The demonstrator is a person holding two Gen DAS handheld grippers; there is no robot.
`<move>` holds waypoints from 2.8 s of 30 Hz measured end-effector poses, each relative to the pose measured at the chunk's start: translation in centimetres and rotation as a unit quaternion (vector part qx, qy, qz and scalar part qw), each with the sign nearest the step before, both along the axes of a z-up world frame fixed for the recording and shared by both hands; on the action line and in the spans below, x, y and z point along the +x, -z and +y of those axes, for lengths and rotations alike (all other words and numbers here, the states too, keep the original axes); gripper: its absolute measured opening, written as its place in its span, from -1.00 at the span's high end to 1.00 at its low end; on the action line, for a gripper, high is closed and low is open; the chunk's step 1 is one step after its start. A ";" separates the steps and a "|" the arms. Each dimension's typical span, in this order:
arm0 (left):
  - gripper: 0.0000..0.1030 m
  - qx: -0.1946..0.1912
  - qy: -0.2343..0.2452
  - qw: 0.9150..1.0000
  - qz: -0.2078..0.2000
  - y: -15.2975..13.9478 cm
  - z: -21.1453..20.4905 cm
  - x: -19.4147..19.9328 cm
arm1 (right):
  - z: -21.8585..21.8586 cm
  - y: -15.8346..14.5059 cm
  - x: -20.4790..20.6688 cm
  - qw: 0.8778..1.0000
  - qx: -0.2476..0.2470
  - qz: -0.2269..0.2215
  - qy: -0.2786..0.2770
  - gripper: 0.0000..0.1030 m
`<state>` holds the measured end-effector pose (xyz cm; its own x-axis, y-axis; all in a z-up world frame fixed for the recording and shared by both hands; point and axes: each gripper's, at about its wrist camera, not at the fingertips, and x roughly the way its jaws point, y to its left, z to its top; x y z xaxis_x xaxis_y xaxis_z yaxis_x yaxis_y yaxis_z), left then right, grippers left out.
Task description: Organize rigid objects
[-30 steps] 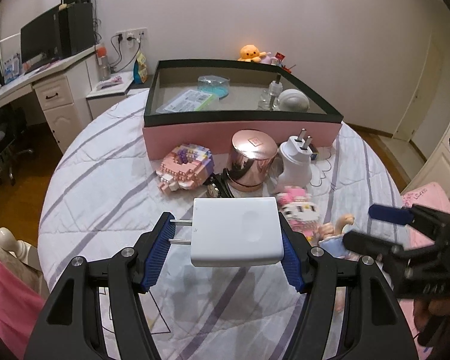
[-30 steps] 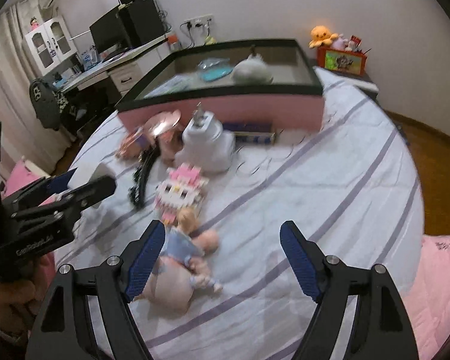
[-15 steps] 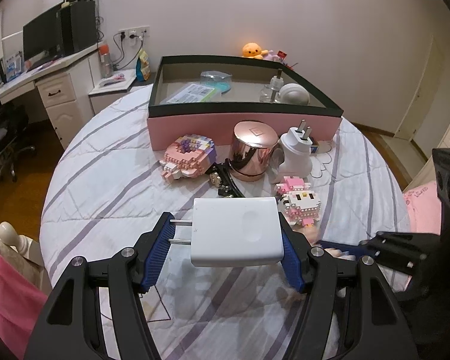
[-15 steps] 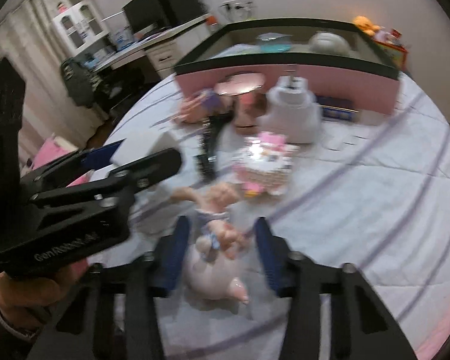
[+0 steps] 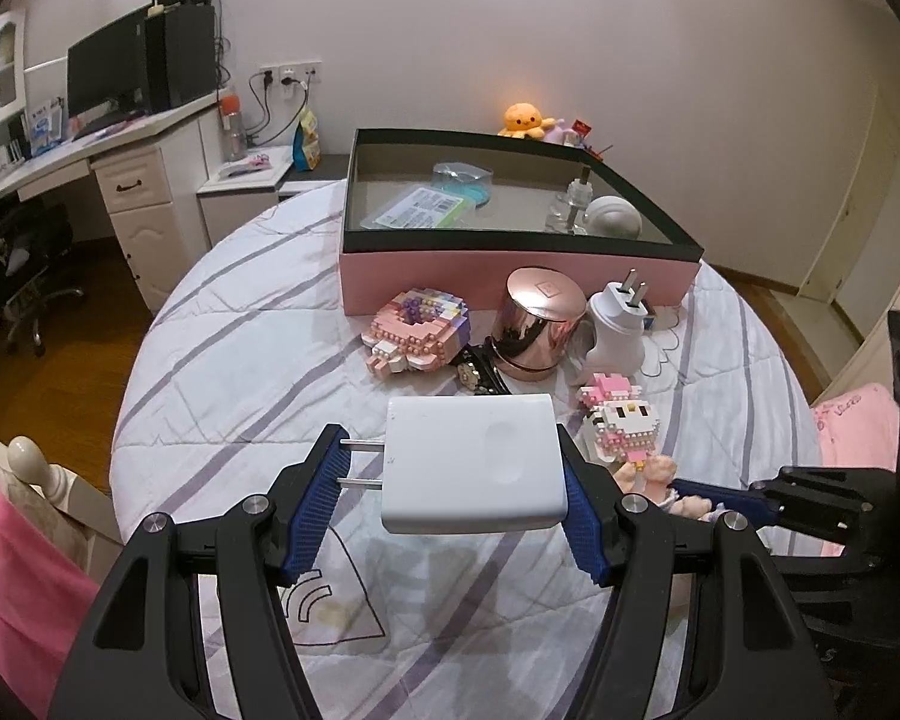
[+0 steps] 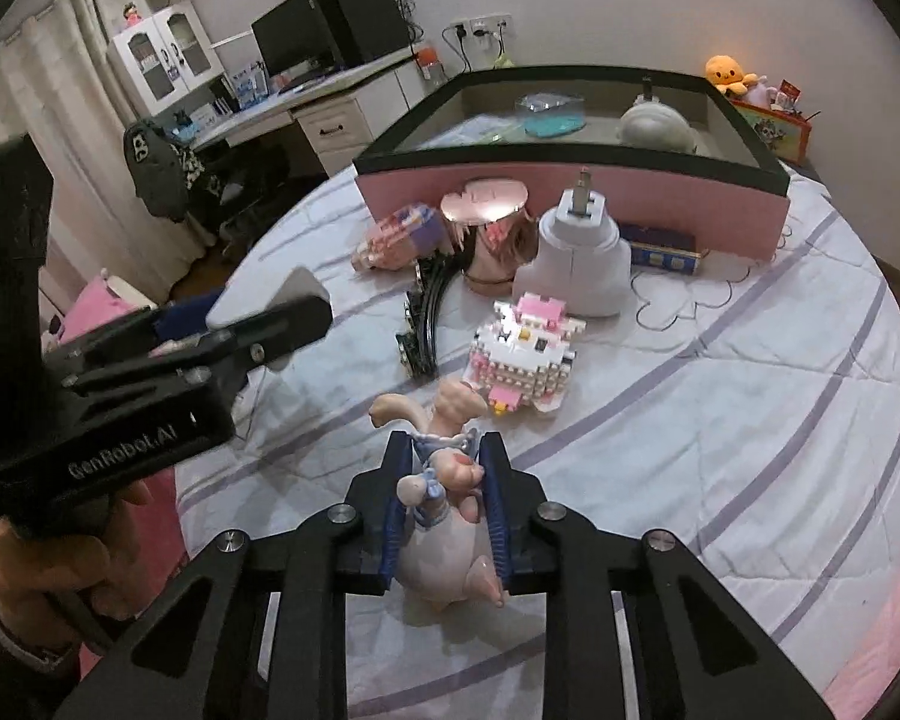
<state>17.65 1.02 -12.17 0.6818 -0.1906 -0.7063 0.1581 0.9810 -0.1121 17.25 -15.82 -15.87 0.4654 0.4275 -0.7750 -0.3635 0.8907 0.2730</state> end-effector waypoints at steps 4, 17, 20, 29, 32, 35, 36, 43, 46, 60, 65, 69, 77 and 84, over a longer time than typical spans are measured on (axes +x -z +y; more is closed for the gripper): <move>-0.29 -0.001 0.001 1.000 0.004 0.1 0.0 0.0 | 0.8 0.7 0.7 1.000 -0.007 0.007 -0.001 0.34; -0.29 -0.003 -0.004 1.000 0.006 0.4 0.3 0.1 | 1.0 1.1 0.6 1.000 -0.022 0.006 -0.007 0.20; -0.29 -0.002 -0.003 1.000 0.005 0.3 0.2 0.1 | 0.3 0.2 0.6 1.000 -0.010 -0.003 -0.003 0.47; -0.29 -0.002 -0.001 1.000 0.004 0.2 0.0 0.1 | 0.0 0.1 0.6 1.000 -0.004 -0.005 0.000 0.53; -0.29 -0.002 -0.003 1.000 0.004 0.2 -0.1 0.0 | -0.4 -0.3 0.4 1.000 0.002 -0.011 -0.001 0.53; -0.29 -0.002 -0.003 1.000 0.004 0.2 0.0 0.1 | -0.5 -0.8 0.3 1.000 0.009 -0.017 -0.001 0.53; -0.29 -0.002 -0.003 1.000 0.003 0.2 0.0 0.1 | -0.6 -1.0 0.3 1.000 0.012 -0.020 -0.001 0.53; -0.29 0.000 -0.003 1.000 -0.005 -0.5 0.0 0.3 | -1.1 -2.5 0.3 0.999 0.029 -0.042 0.006 0.53; -0.29 0.001 -0.003 1.000 -0.011 -0.9 0.0 0.5 | -1.4 -3.2 0.5 0.998 0.033 -0.054 0.010 0.53; -0.29 0.008 0.001 0.998 -0.060 -4.7 -0.3 3.5 | -2.4 -8.4 3.1 0.991 0.032 -0.127 0.020 0.53; -0.29 0.013 -0.003 0.996 -0.090 -7.1 -0.4 6.7 | -3.6 -11.0 6.2 0.986 0.024 -0.160 0.034 0.53; -0.29 0.013 -0.002 0.995 -0.102 -8.5 -0.8 9.9 | -4.6 -12.1 9.8 0.984 0.016 -0.171 0.050 0.53; -0.29 0.011 0.006 0.996 -0.087 -8.3 -2.5 17.3 | -5.6 -10.9 17.5 0.986 0.008 -0.149 0.075 0.53; -0.30 0.020 0.016 0.998 -0.050 -6.1 -4.0 22.4 | -6.3 -8.8 21.2 0.989 0.005 -0.117 0.087 0.53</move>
